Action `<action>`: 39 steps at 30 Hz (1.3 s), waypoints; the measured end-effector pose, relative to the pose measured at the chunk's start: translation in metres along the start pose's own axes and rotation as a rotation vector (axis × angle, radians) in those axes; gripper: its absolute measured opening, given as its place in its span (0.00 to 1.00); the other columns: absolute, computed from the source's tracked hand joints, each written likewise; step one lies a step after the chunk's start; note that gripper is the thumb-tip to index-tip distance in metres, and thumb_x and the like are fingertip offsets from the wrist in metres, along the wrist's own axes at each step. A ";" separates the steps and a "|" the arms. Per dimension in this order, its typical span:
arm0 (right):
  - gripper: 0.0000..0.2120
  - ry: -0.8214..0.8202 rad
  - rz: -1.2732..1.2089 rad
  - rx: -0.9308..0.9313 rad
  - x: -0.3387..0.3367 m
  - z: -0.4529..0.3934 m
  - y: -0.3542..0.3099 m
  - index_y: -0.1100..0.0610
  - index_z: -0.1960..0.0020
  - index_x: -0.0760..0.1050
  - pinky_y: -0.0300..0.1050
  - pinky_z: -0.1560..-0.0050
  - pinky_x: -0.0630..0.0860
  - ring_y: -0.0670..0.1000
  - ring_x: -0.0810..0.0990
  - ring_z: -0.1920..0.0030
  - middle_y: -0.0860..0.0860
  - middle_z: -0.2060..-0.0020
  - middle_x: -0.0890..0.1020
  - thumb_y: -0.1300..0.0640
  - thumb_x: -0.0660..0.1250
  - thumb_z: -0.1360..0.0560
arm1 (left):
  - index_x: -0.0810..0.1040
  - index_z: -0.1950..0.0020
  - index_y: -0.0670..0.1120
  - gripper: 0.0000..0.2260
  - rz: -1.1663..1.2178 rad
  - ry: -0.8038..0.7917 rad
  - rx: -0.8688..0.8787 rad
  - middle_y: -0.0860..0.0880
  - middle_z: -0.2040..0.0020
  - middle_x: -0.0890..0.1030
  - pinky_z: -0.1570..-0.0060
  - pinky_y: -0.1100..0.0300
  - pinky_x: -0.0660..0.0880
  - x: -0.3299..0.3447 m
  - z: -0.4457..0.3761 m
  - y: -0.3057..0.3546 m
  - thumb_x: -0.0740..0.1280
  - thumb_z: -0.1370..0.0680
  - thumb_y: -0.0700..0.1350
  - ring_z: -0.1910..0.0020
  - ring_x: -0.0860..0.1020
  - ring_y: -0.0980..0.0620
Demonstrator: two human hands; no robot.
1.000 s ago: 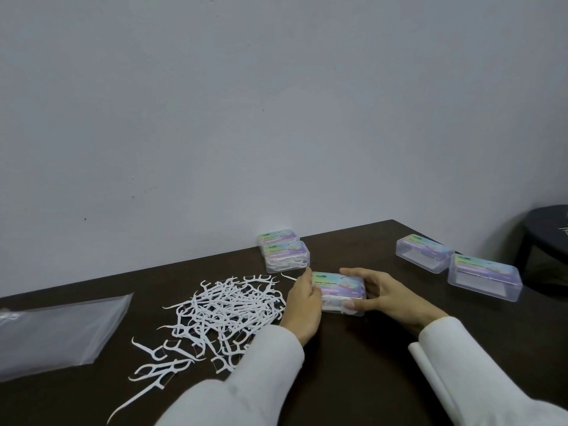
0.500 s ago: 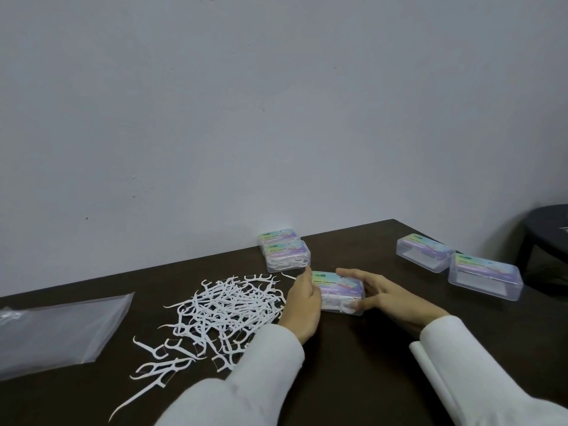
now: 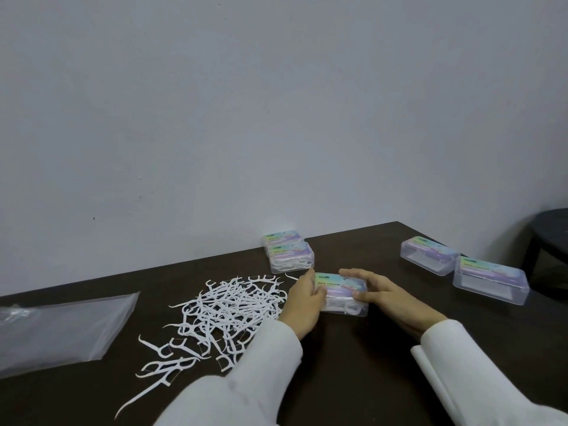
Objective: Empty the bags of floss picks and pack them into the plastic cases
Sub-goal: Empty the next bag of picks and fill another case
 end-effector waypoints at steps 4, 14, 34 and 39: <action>0.14 0.190 0.342 -0.202 -0.007 0.004 -0.021 0.44 0.41 0.68 0.46 0.31 0.63 0.49 0.62 0.29 0.48 0.28 0.61 0.60 0.60 0.21 | 0.62 0.26 0.42 0.21 0.181 0.067 -0.033 0.46 0.28 0.67 0.34 0.59 0.63 -0.034 -0.004 0.009 0.60 0.19 0.40 0.30 0.66 0.49; 0.28 0.151 1.060 -0.282 0.027 0.002 -0.039 0.45 0.26 0.54 0.47 0.26 0.48 0.45 0.55 0.26 0.45 0.25 0.56 0.46 0.61 0.23 | 0.75 0.36 0.42 0.14 0.078 0.097 0.039 0.47 0.37 0.76 0.40 0.64 0.66 -0.063 -0.010 0.009 0.63 0.22 0.38 0.37 0.73 0.53; 0.23 0.225 1.007 -0.334 -0.033 -0.114 -0.071 0.49 0.34 0.63 0.47 0.32 0.55 0.48 0.63 0.33 0.48 0.33 0.66 0.57 0.66 0.26 | 0.77 0.38 0.46 0.12 -0.152 0.124 0.129 0.51 0.40 0.78 0.51 0.74 0.71 -0.108 -0.042 -0.012 0.61 0.21 0.39 0.45 0.76 0.60; 0.21 0.204 1.031 -0.342 -0.034 -0.148 -0.074 0.51 0.34 0.64 0.47 0.33 0.58 0.50 0.66 0.34 0.50 0.34 0.68 0.57 0.66 0.25 | 0.69 0.31 0.50 0.17 -0.306 0.124 0.183 0.55 0.33 0.71 0.42 0.72 0.64 -0.101 -0.041 -0.014 0.61 0.20 0.41 0.37 0.68 0.62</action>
Point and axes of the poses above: each hand's wrist, its own z-axis away from the middle knuckle, its own x-axis out of the palm, y = z × x, the point moved 9 cm from there along -z, towards the middle knuckle
